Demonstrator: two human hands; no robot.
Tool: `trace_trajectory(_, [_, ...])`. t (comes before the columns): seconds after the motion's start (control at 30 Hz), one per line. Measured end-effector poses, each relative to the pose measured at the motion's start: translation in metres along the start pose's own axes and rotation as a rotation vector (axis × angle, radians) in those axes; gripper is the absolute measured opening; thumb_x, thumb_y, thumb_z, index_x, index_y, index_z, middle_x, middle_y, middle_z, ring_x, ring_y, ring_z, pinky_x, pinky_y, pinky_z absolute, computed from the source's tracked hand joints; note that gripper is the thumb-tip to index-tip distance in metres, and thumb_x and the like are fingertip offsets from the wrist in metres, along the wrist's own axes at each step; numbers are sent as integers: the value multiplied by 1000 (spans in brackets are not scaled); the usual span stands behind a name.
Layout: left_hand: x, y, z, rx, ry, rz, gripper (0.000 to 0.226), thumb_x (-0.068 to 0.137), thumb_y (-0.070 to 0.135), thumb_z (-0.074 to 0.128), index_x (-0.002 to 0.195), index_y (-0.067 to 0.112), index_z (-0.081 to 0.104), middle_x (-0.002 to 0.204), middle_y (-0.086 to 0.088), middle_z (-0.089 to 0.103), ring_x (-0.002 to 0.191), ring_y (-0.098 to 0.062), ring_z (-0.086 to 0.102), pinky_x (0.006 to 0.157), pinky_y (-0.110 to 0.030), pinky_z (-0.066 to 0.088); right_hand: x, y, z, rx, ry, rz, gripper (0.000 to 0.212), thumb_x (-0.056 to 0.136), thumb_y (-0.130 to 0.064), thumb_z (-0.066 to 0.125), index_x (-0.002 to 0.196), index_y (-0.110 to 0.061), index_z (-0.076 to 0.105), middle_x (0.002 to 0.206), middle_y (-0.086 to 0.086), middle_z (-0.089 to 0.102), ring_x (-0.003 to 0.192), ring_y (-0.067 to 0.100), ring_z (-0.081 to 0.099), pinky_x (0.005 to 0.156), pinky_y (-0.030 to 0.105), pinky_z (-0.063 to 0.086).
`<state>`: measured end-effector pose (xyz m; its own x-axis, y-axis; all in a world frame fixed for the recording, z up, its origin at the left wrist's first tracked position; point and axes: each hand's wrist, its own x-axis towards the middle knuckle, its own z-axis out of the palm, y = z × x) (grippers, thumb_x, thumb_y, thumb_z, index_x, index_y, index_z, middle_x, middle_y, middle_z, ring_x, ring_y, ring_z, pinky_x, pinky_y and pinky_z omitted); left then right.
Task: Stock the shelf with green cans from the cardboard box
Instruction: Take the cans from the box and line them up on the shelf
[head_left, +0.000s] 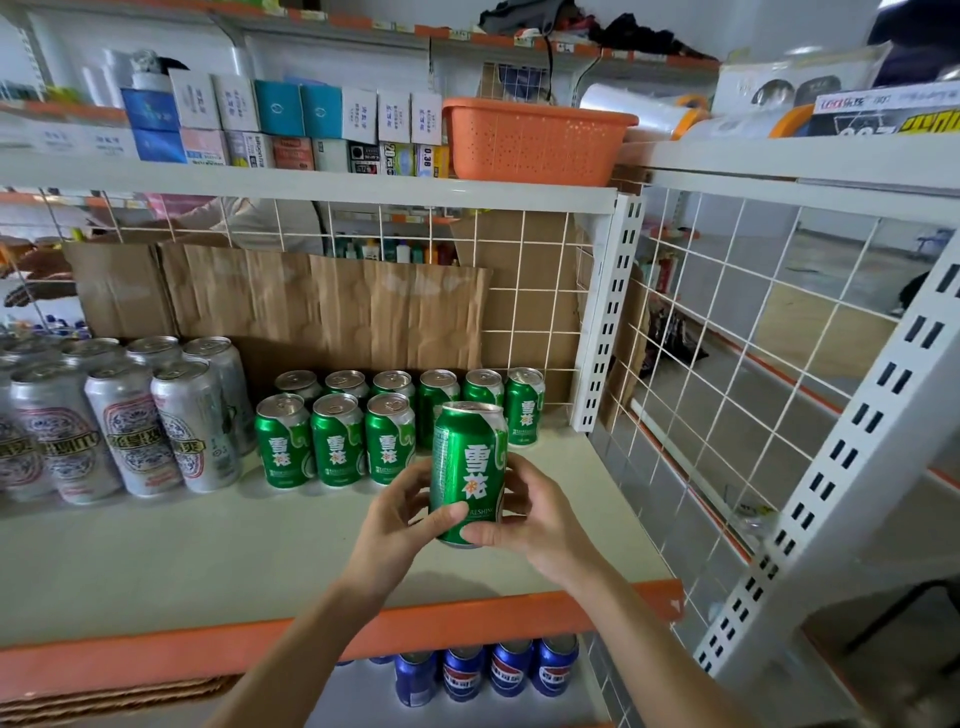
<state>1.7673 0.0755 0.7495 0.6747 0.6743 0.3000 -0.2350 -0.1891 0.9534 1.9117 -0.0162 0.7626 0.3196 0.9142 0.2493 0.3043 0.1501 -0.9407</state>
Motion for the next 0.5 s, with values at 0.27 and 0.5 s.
trace_trajectory(0.27, [4, -17, -48, 538, 126, -64, 74, 59, 81, 51, 121, 40, 49, 132, 10, 52, 127, -9, 43, 100, -21, 34, 11, 14, 3, -42, 65, 40, 76, 47, -40, 82, 114, -30, 49, 110, -6, 63, 97, 7, 63, 78, 18, 50])
trace_trajectory(0.5, [-8, -66, -91, 1195, 35, -119, 109, 58, 88, 14, 137, 19, 44, 143, -3, 42, 136, -25, 32, 113, -47, 15, 31, 56, 4, -138, 25, 164, 76, 59, -12, 86, 121, -20, 42, 114, -1, 58, 106, 18, 58, 92, 33, 50])
